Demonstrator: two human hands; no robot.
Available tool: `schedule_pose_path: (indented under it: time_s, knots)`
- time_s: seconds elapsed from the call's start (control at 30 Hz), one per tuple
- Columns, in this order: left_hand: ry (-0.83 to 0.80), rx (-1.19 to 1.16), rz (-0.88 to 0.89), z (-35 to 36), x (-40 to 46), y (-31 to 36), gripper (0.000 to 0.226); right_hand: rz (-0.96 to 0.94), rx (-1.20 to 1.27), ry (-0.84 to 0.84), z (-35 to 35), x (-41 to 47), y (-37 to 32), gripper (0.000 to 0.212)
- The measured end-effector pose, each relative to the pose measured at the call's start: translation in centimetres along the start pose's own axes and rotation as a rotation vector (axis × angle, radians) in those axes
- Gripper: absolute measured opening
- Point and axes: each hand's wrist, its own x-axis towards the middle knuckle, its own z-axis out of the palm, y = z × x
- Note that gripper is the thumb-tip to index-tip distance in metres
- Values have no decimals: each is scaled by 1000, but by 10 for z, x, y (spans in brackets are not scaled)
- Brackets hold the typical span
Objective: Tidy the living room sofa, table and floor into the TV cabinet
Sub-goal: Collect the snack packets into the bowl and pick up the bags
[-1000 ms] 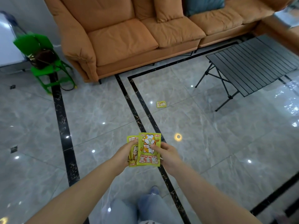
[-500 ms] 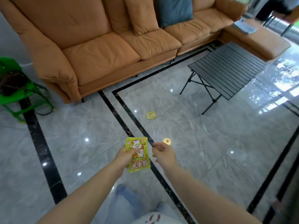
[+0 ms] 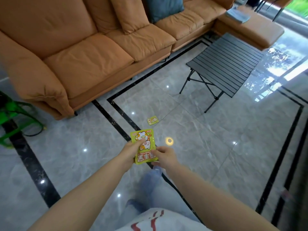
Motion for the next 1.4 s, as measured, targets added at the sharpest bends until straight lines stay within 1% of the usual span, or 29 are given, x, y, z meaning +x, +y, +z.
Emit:
schedule_pose_path:
  time_s: [0.07,0.17,0.27,0.3,0.43,0.5,0.6,0.73,0.8,0.9,1.0,1.1,1.17,1.23,1.3,1.4]
  knots:
    - [19,17,-34,7,20,15,18,-1,-3,4,-2,18,-16,13]
    - [105,35,-61,14,54,37,18,-8,-5,-2,-3,46,-37,15]
    - [176,29,-76,24,91,62,15,18,29,-34,-7,80,-66,8]
    - [184,26,-79,26,100,69,14,13,35,-44,-8,87,-76,3]
    - [190,4,-111,38,137,102,12,1,49,-116,-20,115,-118,6]
    - [194,-40,-122,42,156,121,15,0,55,-153,-30,137,-141,8]
    - [215,-107,-165,41,178,145,19,44,58,-88,-41,167,-165,17]
    - [210,-109,-216,29,218,173,27,164,90,-24,-46,207,-183,20]
    - [215,-94,-241,20,241,186,31,240,133,2,-46,225,-189,18]
    - [191,-36,-271,8,284,215,27,346,263,107,-42,256,-205,11]
    - [176,29,-259,0,317,243,25,380,314,172,-42,282,-219,11]
    - [171,117,-242,-8,361,277,26,379,217,172,-33,324,-244,11]
    - [169,147,-233,-11,385,290,28,354,122,144,-25,345,-256,11]
    - [148,147,-240,-12,418,298,26,324,6,115,-17,377,-260,12]
    - [129,102,-255,-9,450,300,23,298,-161,59,-12,408,-257,15]
    - [144,-33,-228,-3,512,294,18,185,-559,-31,-10,470,-235,26]
